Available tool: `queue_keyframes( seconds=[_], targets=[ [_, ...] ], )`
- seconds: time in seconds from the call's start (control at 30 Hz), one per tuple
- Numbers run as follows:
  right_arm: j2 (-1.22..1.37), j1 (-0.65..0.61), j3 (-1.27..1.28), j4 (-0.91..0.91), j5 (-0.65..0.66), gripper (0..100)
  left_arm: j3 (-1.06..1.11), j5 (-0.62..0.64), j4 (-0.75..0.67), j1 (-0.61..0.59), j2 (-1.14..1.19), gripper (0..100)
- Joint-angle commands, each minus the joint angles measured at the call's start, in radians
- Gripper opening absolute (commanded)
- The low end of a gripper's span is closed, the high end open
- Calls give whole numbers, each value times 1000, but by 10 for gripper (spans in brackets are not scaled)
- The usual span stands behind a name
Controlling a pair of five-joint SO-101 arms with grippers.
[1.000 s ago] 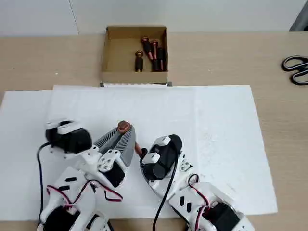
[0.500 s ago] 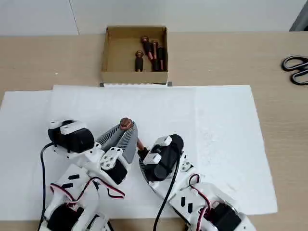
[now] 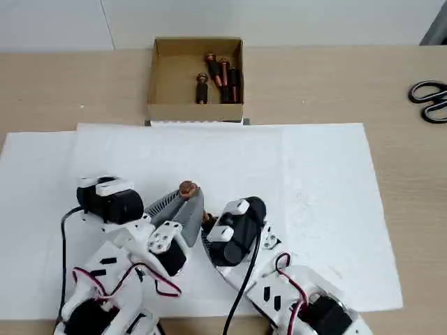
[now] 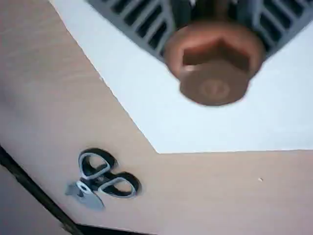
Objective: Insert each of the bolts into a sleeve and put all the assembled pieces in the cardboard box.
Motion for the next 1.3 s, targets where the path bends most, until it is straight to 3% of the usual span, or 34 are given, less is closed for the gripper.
queue_keyframes(
  seconds=[0.0, 0.43, 0.63, 0.9, 1.27],
  targets=[
    [-5, 27, -61, -58, 11, 2, -44, 23, 17, 40, -5, 6],
    [-5, 28, -135, -73, 117, 2, -39, 18, 160, 46, -3, 6],
    [-5, 28, -153, -73, 150, 2, -38, -92, 183, 44, -3, 9],
    [-5, 30, -152, -64, 152, 2, -38, -193, 250, 40, -3, 160],
    [-5, 30, -147, -27, 150, 2, -48, -235, 267, 37, -3, 170]
  ],
)
